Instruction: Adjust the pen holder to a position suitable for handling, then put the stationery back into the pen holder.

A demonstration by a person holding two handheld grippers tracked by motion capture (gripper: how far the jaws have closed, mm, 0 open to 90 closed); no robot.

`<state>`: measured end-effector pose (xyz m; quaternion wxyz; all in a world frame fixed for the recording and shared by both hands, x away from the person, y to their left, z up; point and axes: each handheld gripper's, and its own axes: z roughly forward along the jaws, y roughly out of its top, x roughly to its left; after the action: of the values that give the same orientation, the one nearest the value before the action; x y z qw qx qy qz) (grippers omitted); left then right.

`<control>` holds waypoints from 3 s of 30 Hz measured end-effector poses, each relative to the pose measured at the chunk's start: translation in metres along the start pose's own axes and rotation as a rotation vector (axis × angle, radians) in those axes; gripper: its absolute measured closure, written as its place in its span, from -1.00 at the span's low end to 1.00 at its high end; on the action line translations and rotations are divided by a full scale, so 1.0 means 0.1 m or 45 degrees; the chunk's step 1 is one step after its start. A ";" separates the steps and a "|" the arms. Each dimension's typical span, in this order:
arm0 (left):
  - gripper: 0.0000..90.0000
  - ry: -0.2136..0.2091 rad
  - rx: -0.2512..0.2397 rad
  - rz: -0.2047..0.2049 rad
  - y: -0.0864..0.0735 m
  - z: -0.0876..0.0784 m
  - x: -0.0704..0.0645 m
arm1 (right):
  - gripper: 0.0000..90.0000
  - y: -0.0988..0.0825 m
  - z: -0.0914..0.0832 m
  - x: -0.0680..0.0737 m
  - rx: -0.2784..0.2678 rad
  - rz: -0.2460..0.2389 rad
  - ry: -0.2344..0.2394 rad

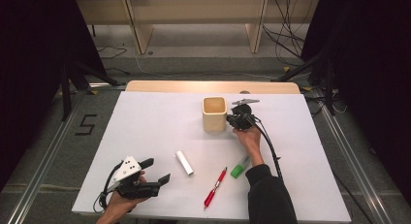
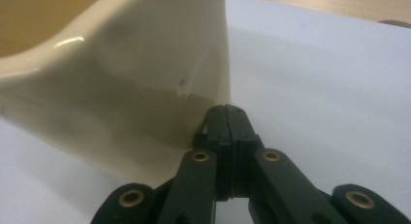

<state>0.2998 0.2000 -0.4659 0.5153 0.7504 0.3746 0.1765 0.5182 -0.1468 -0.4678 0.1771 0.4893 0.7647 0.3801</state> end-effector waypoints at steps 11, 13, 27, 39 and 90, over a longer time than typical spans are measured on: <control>-0.64 -0.003 0.009 0.004 0.00 0.00 -0.01 | 0.92 0.00 -0.03 0.02 -0.009 0.014 0.027; -0.64 -0.004 0.012 0.007 0.00 0.00 -0.01 | 0.85 0.00 -0.09 0.00 -0.025 0.022 0.043; -0.64 0.005 0.031 -0.002 -0.01 0.02 -0.01 | 0.11 -0.20 -0.70 -0.13 -0.161 0.055 0.035; -0.64 0.003 0.053 -0.010 -0.01 0.06 -0.03 | -0.10 -0.51 -1.19 -0.09 -0.268 -0.004 0.086; -0.63 -0.041 0.260 0.014 0.13 0.30 -0.36 | -0.33 -1.49 -2.01 0.27 -0.322 -0.169 0.160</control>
<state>0.3007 0.1513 -0.4617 0.4411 0.8037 0.3783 0.1282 0.2850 -0.2402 -0.4471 0.2138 0.3868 0.7510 0.4906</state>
